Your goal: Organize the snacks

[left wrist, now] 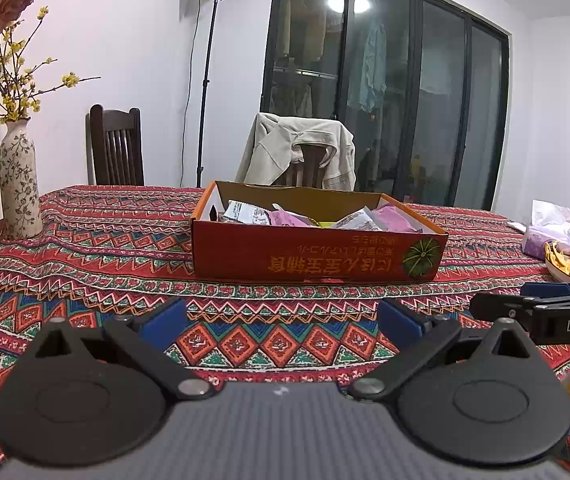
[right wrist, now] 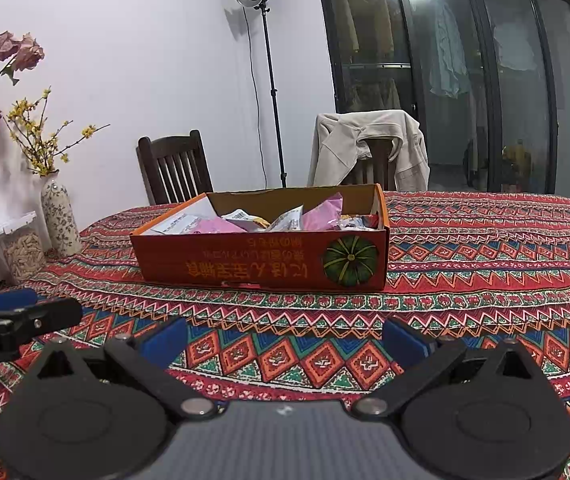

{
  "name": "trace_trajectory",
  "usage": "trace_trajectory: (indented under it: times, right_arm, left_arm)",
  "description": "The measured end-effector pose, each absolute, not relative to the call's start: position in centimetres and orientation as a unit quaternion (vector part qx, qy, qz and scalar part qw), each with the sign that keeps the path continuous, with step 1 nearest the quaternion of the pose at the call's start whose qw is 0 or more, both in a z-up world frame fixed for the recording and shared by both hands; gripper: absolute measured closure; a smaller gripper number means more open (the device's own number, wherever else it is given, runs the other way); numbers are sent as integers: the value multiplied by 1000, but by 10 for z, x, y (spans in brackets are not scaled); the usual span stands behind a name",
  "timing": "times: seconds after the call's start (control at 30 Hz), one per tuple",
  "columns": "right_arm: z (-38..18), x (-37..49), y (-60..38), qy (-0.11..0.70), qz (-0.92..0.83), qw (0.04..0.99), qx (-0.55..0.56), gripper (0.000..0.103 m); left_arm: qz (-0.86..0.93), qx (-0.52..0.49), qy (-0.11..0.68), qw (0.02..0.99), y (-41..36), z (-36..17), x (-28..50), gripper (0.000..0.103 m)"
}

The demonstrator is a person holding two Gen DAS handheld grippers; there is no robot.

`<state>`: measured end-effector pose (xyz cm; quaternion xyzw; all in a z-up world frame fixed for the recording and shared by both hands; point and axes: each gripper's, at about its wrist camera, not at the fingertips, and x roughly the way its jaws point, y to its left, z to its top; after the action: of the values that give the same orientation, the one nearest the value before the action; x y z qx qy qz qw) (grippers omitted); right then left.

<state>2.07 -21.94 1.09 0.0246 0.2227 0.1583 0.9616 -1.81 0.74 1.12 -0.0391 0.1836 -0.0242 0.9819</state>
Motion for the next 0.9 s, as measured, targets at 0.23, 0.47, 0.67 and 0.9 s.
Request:
trace_trajectory:
  times: [0.23,0.47,0.67,0.9]
  right_arm:
    - [11,21,-219,223,158,961,25,0]
    - [10,20,-219,224,158,961,25,0]
    - [10,20,-219,224,158,961,25,0]
    - [11,21,-219,224,158,961,25,0]
  left_arm:
    - [-25,-39,184,982,8,11,-18,0]
    - [-24,-39,184,982,8,10,-18,0]
    - [-25,-38,183,982,7,10,-18,0]
    - [-27,-39,183,982,7,9,-18,0]
